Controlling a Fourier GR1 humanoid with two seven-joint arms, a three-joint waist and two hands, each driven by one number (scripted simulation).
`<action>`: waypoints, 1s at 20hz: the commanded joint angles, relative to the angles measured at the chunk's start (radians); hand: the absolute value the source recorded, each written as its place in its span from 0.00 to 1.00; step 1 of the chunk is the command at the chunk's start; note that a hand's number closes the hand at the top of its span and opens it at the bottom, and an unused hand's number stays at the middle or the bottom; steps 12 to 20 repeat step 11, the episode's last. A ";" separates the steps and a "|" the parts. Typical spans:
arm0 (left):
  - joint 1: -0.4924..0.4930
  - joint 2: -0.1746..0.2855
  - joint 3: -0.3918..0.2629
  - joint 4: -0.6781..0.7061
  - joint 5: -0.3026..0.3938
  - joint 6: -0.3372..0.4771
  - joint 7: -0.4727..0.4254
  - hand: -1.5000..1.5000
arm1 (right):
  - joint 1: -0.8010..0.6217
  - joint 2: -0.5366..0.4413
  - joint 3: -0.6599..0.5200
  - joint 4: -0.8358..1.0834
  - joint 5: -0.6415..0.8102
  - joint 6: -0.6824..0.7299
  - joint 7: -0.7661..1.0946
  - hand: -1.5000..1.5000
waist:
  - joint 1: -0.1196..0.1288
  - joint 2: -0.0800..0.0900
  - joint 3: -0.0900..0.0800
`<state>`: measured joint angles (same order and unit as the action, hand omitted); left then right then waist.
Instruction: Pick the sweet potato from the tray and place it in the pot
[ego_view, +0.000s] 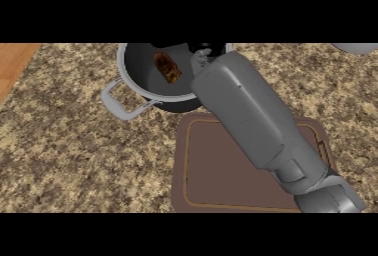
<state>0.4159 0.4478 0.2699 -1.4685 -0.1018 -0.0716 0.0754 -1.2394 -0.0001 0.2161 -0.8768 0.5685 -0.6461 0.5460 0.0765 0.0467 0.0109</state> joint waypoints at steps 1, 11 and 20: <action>-0.226 -0.101 -0.093 -0.122 0.057 0.003 -0.067 0.50 | 0.004 0.000 -0.028 -0.006 -0.101 -0.034 -0.048 0.00 | -0.035 -0.009 -0.012; -0.206 -0.136 -0.051 -0.113 0.038 0.001 -0.053 0.50 | 0.123 0.000 -0.031 -0.085 -0.289 -0.033 -0.211 0.00 | -0.095 -0.033 -0.009; -0.206 -0.136 -0.051 -0.113 0.038 0.001 -0.053 0.50 | 0.123 0.000 -0.031 -0.085 -0.289 -0.033 -0.211 0.00 | -0.095 -0.033 -0.009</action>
